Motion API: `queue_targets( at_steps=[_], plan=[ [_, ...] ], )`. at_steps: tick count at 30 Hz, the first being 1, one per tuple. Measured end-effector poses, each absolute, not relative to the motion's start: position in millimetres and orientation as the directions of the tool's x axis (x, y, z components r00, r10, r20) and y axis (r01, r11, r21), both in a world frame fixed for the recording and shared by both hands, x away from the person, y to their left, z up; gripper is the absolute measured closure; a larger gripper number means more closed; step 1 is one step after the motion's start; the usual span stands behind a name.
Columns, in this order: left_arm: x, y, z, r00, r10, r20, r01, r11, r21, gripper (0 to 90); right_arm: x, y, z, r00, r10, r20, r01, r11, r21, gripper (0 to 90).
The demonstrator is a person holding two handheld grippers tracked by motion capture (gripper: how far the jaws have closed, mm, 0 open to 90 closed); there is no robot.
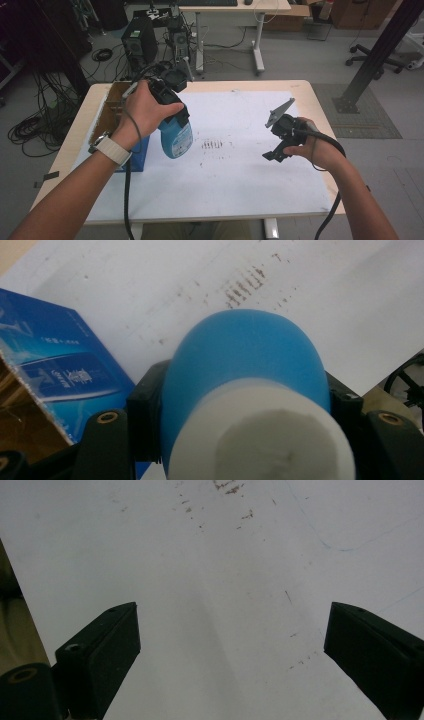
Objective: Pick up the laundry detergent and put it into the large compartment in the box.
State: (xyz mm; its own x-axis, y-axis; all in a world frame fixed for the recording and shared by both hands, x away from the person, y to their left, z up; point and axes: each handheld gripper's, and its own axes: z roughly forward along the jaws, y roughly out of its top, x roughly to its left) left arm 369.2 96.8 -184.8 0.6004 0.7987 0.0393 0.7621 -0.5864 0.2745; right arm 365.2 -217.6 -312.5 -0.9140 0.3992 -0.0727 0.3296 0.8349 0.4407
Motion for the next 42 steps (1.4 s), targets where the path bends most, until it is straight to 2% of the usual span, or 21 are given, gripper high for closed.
queue_targets(
  at_steps=[35, 42],
  plan=[
    [380.2, 118.8, -125.3, 0.43, 0.901, 0.051, 0.858, -0.425, 0.288, 37.1, 369.1, -213.5, -310.3, -0.92, 0.382, -0.082, 0.304, 0.832, 0.465, 7.9],
    [380.6, 127.1, -117.2, 0.398, 0.917, 0.022, 0.87, -0.385, 0.308, 37.1, 369.3, -214.3, -310.6, -0.922, 0.378, -0.083, 0.3, 0.833, 0.465, 7.9]
  ],
)
